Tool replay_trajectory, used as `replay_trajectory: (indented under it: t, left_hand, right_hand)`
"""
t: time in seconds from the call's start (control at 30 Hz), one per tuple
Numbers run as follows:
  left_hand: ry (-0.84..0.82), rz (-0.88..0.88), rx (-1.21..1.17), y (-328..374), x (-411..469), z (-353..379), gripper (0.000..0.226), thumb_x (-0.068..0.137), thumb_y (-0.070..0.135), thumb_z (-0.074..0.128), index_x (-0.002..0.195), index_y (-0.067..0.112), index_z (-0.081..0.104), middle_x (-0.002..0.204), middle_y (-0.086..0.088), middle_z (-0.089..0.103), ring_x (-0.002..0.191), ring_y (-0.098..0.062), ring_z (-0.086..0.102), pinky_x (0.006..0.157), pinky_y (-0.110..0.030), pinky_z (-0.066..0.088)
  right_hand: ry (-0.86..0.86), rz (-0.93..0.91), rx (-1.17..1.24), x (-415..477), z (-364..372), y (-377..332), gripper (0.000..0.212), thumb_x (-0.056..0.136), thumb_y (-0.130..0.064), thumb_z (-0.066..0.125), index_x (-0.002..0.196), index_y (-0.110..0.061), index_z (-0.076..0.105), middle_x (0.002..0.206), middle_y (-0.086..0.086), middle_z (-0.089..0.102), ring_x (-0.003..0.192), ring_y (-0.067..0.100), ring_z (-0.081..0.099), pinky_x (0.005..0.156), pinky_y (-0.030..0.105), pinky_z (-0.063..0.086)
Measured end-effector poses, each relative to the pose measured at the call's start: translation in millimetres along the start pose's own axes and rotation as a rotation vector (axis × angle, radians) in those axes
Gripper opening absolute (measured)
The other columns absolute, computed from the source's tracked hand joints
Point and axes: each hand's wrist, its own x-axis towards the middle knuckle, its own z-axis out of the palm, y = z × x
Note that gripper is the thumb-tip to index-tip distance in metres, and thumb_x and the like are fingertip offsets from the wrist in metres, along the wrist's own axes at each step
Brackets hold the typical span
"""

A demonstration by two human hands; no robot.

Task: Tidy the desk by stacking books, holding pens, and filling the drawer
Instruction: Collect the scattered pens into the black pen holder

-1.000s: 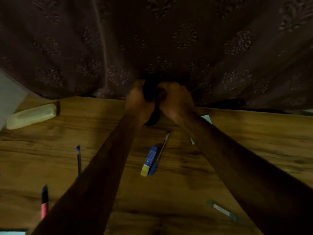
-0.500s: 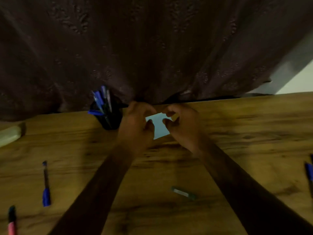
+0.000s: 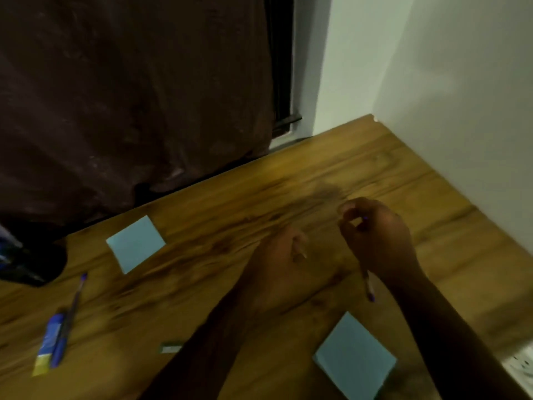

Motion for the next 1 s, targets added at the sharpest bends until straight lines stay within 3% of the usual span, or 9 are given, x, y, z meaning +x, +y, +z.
replay_trajectory:
  t: [0.1, 0.27, 0.4, 0.5, 0.63, 0.7, 0.8, 0.9, 1.0]
  left_hand:
    - [-0.062, -0.093, 0.046, 16.4, 11.3, 34.4, 0.024, 0.09, 0.036, 0.055, 0.11, 0.023, 0.06, 0.108, 0.0, 0.066, 0.098, -0.016, 0.062, 0.089, -0.037, 0.053]
    - [-0.061, -0.168, 0.181, 41.8, 34.0, 88.5, 0.019, 0.094, 0.039, 0.055, 0.103, 0.023, 0.057, 0.1, 0.003, 0.063, 0.09, -0.017, 0.062, 0.079, -0.035, 0.054]
    - [-0.001, -0.201, 0.281, 56.5, 45.2, 114.5, 0.034, 0.093, 0.051, 0.055, 0.104, 0.019, 0.057, 0.096, 0.001, 0.064, 0.085, -0.019, 0.063, 0.065, -0.032, 0.048]
    - [0.022, -0.186, 0.379, 55.5, 49.6, 117.6, 0.03, 0.094, 0.043, 0.057, 0.111, 0.018, 0.056, 0.106, 0.0, 0.064, 0.094, -0.019, 0.063, 0.075, -0.034, 0.052]
    - [0.022, -0.228, 0.354, 50.9, 49.8, 117.4, 0.024, 0.096, 0.041, 0.057, 0.107, 0.019, 0.057, 0.107, -0.001, 0.063, 0.096, -0.02, 0.062, 0.083, -0.038, 0.054]
    - [0.052, -0.251, 0.168, 47.5, 46.6, 111.7, 0.025, 0.096, 0.04, 0.058, 0.107, 0.018, 0.059, 0.102, -0.001, 0.065, 0.09, -0.017, 0.064, 0.078, -0.035, 0.055]
    - [-0.002, -0.303, -0.331, 40.7, 37.3, 92.9, 0.024, 0.096, 0.04, 0.058, 0.112, 0.022, 0.058, 0.098, 0.001, 0.068, 0.084, -0.017, 0.07, 0.077, -0.043, 0.061]
    - [-0.019, -0.388, -0.472, 28.2, 29.5, 69.1, 0.017, 0.091, 0.034, 0.059, 0.103, 0.023, 0.057, 0.088, -0.004, 0.068, 0.077, -0.019, 0.07, 0.078, -0.052, 0.061]
    - [0.07, -0.483, -0.678, 17.2, 13.4, 40.7, 0.005, 0.098, 0.019, 0.051, 0.099, 0.015, 0.052, 0.072, -0.007, 0.059, 0.056, -0.02, 0.061, 0.064, -0.041, 0.059]
  right_hand:
    - [0.027, 0.143, -0.048, 4.8, -25.0, 45.1, 0.016, 0.088, -0.03, 0.066, 0.104, -0.032, 0.066, 0.094, -0.012, 0.067, 0.067, 0.004, 0.061, 0.052, 0.021, 0.041]
    - [-0.038, 0.242, -0.075, 9.2, -32.4, 80.6, 0.029, 0.087, -0.033, 0.07, 0.114, -0.025, 0.066, 0.099, -0.005, 0.068, 0.084, 0.015, 0.064, 0.068, 0.031, 0.051]
    - [-0.11, 0.241, -0.105, 7.1, -18.3, 83.6, 0.026, 0.087, -0.034, 0.07, 0.111, -0.024, 0.065, 0.099, -0.002, 0.067, 0.087, 0.017, 0.064, 0.073, 0.032, 0.049]
    - [-0.128, 0.218, -0.124, 6.1, -9.5, 79.6, 0.021, 0.087, -0.03, 0.069, 0.105, -0.021, 0.064, 0.095, -0.001, 0.066, 0.081, 0.017, 0.064, 0.07, 0.033, 0.051]
    - [-0.191, 0.217, -0.143, 8.9, -3.1, 69.8, 0.031, 0.09, -0.028, 0.066, 0.119, -0.02, 0.062, 0.105, 0.001, 0.066, 0.086, 0.016, 0.063, 0.07, 0.032, 0.051]
    - [-0.212, 0.207, -0.087, 8.5, -2.3, 65.6, 0.031, 0.089, -0.028, 0.065, 0.118, -0.021, 0.063, 0.097, -0.002, 0.066, 0.08, 0.013, 0.064, 0.071, 0.036, 0.056]
    - [-0.214, 0.206, 0.044, 6.6, -1.1, 59.3, 0.033, 0.088, -0.031, 0.065, 0.12, -0.024, 0.062, 0.093, -0.009, 0.064, 0.076, 0.005, 0.062, 0.065, 0.03, 0.054]
    - [-0.286, 0.283, 0.284, 3.6, 6.9, 42.7, 0.028, 0.083, -0.029, 0.067, 0.109, -0.023, 0.061, 0.092, -0.002, 0.071, 0.078, 0.015, 0.07, 0.072, 0.042, 0.06]
    - [-0.422, 0.34, 0.499, -3.6, 22.7, 15.5, 0.015, 0.078, -0.019, 0.063, 0.09, -0.012, 0.058, 0.076, 0.01, 0.069, 0.064, 0.025, 0.067, 0.059, 0.04, 0.056]
